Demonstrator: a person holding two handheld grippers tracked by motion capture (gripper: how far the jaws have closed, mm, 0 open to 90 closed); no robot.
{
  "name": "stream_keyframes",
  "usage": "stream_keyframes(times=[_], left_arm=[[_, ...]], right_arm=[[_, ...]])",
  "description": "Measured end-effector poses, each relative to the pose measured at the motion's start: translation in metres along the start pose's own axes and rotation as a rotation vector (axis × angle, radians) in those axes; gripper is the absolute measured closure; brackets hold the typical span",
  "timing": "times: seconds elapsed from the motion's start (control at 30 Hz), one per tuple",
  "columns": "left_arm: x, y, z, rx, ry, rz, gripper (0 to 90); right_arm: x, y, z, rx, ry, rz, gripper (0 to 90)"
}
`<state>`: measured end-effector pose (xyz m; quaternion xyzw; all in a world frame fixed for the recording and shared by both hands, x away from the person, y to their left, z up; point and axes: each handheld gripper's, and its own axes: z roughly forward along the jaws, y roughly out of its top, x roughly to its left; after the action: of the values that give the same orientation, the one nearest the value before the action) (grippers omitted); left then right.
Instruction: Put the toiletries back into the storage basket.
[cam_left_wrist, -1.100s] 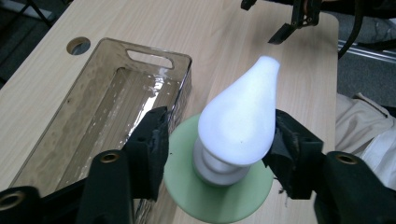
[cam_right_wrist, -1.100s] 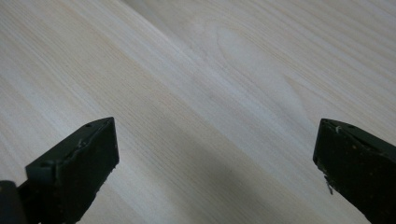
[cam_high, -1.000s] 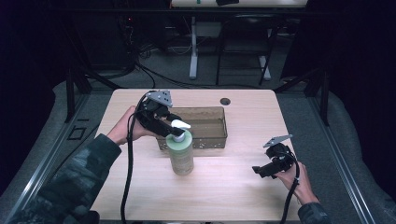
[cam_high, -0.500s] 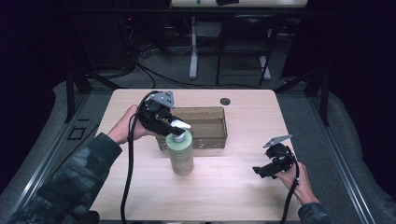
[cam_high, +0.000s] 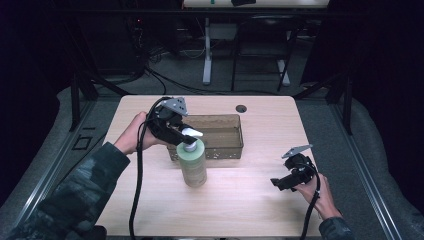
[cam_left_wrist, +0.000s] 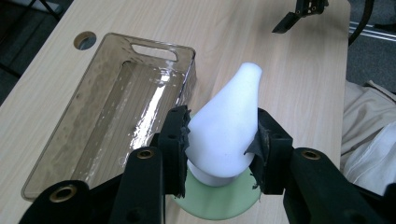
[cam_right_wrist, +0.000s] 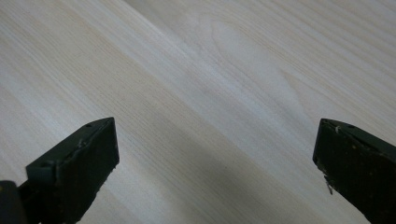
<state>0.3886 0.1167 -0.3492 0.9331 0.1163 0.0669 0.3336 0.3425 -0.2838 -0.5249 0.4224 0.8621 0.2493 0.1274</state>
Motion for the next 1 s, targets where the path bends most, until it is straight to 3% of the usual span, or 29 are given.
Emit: stream_keyframes(times=[0.3, 1.0], left_arm=[[0.0004, -0.0028, -0.0033, 0.007, 0.026, -0.007, 61.8], [0.0030, -0.0065, -0.0105, 0.026, 0.039, -0.017, 61.9]], right_arm=[[-0.0002, 0.0002, -0.0012, -0.010, -0.007, -0.001, 0.0], [-0.0001, -0.0001, -0.0011, -0.009, -0.016, -0.008, 0.0]])
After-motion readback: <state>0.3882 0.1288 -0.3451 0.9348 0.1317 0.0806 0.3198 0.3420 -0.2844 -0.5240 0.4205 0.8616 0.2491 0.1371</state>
